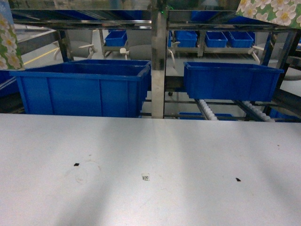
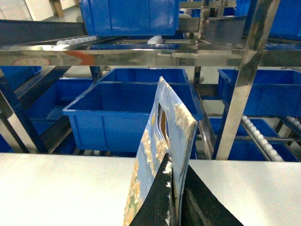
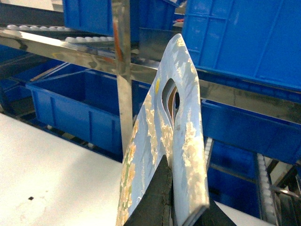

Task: Move flower gift bag to table near conveyor

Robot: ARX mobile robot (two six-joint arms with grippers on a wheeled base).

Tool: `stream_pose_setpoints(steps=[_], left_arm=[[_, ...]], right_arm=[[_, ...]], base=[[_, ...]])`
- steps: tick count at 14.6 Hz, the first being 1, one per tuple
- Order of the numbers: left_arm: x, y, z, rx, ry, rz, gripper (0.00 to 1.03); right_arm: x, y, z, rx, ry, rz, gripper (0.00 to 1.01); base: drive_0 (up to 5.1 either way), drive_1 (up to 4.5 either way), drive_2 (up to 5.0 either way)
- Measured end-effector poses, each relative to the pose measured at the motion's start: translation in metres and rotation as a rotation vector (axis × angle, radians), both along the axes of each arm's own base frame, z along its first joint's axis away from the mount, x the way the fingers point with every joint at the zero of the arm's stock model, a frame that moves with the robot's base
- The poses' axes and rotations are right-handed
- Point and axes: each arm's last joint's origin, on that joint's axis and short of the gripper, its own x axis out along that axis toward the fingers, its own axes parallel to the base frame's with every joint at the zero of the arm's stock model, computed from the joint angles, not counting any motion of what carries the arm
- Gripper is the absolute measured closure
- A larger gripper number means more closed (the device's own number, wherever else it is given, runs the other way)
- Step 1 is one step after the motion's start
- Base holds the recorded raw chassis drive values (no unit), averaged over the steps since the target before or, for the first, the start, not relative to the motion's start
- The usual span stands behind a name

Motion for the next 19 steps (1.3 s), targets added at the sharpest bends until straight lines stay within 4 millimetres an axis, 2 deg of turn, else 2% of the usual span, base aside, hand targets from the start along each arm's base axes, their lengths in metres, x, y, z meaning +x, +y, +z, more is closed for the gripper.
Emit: stream_pose_setpoints(steps=[12, 14, 15, 17, 18, 19], left_arm=[[-0.001, -0.002, 0.0, 0.008, 0.001, -0.023, 1.01], [-0.001, -0.002, 0.0, 0.008, 0.001, -0.023, 1.01], [-0.001, -0.002, 0.0, 0.008, 0.002, -0.023, 1.01], [-0.001, -0.002, 0.0, 0.008, 0.002, -0.023, 1.01], [-0.001, -0.002, 0.0, 0.008, 0.002, -0.023, 1.01], [-0.001, -0.002, 0.0, 0.008, 0.001, -0.023, 1.01]], right_arm=[[0.001, -0.002, -0.001, -0.001, 0.003, -0.016, 0.99], [0.0, 0.003, -0.001, 0.032, -0.005, -0.052, 0.99], [-0.002, 0.012, -0.011, 0.052, -0.012, -0.068, 0.99], [0.002, 0.023, -0.058, 0.052, 0.068, -0.076, 0.99], [0.007, 0.024, -0.084, 0.038, 0.131, -0.094, 0.99], [0.009, 0.021, -0.102, 0.033, 0.183, -0.108, 0.99]], base=[[0.0, 0.0, 0.0], [0.0, 0.0, 0.0], [0.0, 0.0, 0.0], [0.0, 0.0, 0.0], [0.0, 0.0, 0.0], [0.0, 0.0, 0.0]])
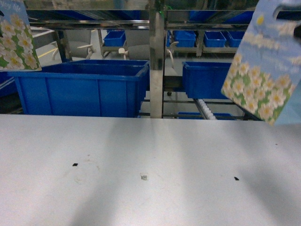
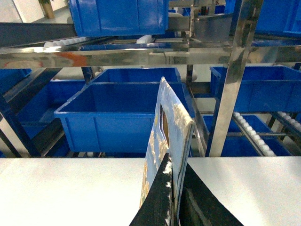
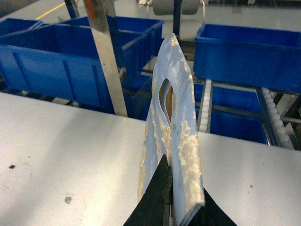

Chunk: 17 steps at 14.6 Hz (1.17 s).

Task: Move flower gift bag to table near conveyor

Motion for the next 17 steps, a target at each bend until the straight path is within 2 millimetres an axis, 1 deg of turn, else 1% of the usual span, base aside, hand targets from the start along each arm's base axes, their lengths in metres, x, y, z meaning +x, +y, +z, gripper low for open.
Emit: stream_pose_setpoints(steps=[1, 3, 4, 5, 7, 12, 13, 14, 15, 16, 17], left_arm=[[0.0, 0.0, 0.0, 0.0, 0.0, 0.0, 1.01], [0.0, 0.0, 0.0, 0.0, 0.0, 0.0, 1.01], [0.0, 0.0, 0.0, 0.0, 0.0, 0.0, 1.01], [0.0, 0.0, 0.0, 0.0, 0.0, 0.0, 1.01], [0.0, 0.0, 0.0, 0.0, 0.0, 0.0, 1.01], [0.0, 0.0, 0.0, 0.0, 0.0, 0.0, 1.01], [0.0, 0.0, 0.0, 0.0, 0.0, 0.0, 1.01], [0.0, 0.0, 0.0, 0.0, 0.0, 0.0, 1.01], [0.0, 0.0, 0.0, 0.001, 0.0, 0.005, 1.01], [0.0, -0.001, 0.0, 0.0, 0.0, -0.004, 1.01], [0.0, 0.0, 0.0, 0.0, 0.0, -0.003, 1.01]], right_arm=[[0.001, -0.004, -0.013, -0.004, 0.022, -0.033, 0.99], [0.002, -0.012, -0.02, -0.007, 0.042, -0.063, 0.99], [0.001, -0.012, -0.025, -0.001, 0.106, -0.038, 0.99], [0.002, -0.011, -0.027, 0.0, 0.121, -0.021, 0.99], [0.004, -0.009, -0.022, 0.0, 0.1, -0.007, 0.99], [0.004, -0.009, -0.022, -0.002, 0.1, -0.006, 0.99], [0.004, -0.015, -0.024, 0.008, 0.117, 0.002, 0.99], [0.002, -0.03, -0.034, 0.021, 0.147, -0.031, 0.99], [-0.004, -0.055, -0.073, 0.023, 0.268, -0.115, 0.99], [-0.007, -0.047, -0.103, 0.008, 0.313, -0.079, 0.99], [-0.005, -0.043, -0.103, 0.017, 0.297, -0.058, 0.99]], base=[[0.0, 0.0, 0.0], [0.0, 0.0, 0.0], [0.0, 0.0, 0.0], [0.0, 0.0, 0.0], [0.0, 0.0, 0.0], [0.0, 0.0, 0.0], [0.0, 0.0, 0.0], [0.0, 0.0, 0.0], [0.0, 0.0, 0.0], [0.0, 0.0, 0.0], [0.0, 0.0, 0.0]])
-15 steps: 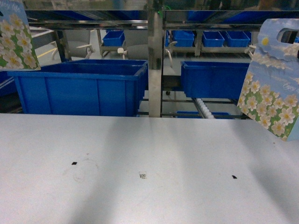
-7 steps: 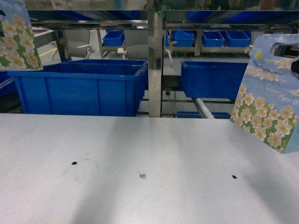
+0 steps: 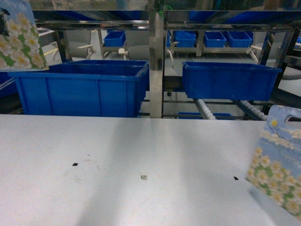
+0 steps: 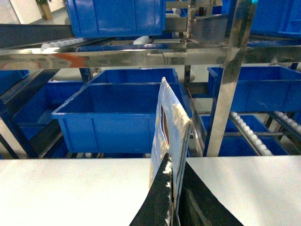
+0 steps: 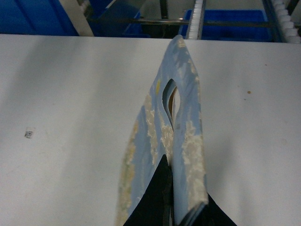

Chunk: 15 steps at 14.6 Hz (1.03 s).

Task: Move flower gift bag to table near conveyor

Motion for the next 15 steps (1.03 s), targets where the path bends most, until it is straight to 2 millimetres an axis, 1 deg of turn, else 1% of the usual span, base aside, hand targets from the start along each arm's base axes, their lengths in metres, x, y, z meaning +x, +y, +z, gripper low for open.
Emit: stream_pose_setpoints(steps=[3, 6, 8, 10, 14, 15], left_arm=[[0.0, 0.001, 0.0, 0.001, 0.0, 0.007, 1.01], [0.0, 0.001, 0.0, 0.001, 0.0, 0.007, 1.01], [0.0, 0.001, 0.0, 0.0, 0.0, 0.005, 1.01], [0.0, 0.001, 0.0, 0.001, 0.0, 0.007, 1.01], [0.0, 0.001, 0.0, 0.001, 0.0, 0.007, 1.01], [0.0, 0.001, 0.0, 0.001, 0.0, 0.007, 1.01]], right_arm=[[0.005, 0.01, -0.008, 0.018, 0.018, 0.031, 0.99], [0.016, 0.01, -0.003, 0.019, -0.017, 0.027, 0.99], [0.02, 0.009, -0.003, 0.021, -0.018, 0.026, 0.99], [0.023, 0.001, -0.009, 0.027, 0.005, 0.004, 0.99], [0.034, -0.007, -0.009, 0.033, -0.012, -0.02, 0.99], [0.042, -0.007, -0.013, 0.035, -0.011, -0.017, 0.99]], base=[[0.0, 0.0, 0.0], [0.0, 0.0, 0.0], [0.0, 0.0, 0.0], [0.0, 0.0, 0.0], [0.0, 0.0, 0.0], [0.0, 0.0, 0.0]])
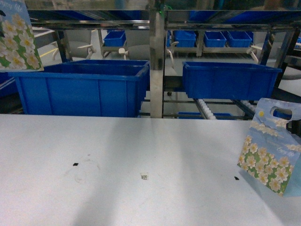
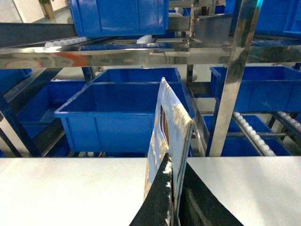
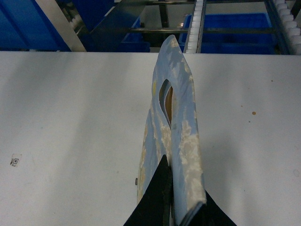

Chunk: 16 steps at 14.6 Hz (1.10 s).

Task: Move flower gift bag to table near conveyor

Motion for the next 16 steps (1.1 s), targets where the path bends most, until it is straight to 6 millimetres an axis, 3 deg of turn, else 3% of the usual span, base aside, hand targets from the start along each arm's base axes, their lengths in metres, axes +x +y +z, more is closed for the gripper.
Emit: stream_pose_setpoints(steps=[8, 13, 16], left_arm=[[0.0, 0.0, 0.0, 0.001, 0.0, 0.0, 1.01], [0.0, 0.0, 0.0, 0.0, 0.0, 0.0, 1.01], [0.0, 0.0, 0.0, 0.0, 0.0, 0.0, 1.01]], right_arm=[[0.01, 0.022, -0.014, -0.001, 0.023, 0.066, 0.99], [0.005, 0.024, -0.021, 0.006, 0.071, 0.076, 0.48], [0.005, 0.024, -0.021, 0.012, 0.073, 0.077, 0.24]], base=[[0.0, 0.0, 0.0], [0.0, 0.0, 0.0], [0.0, 0.0, 0.0]])
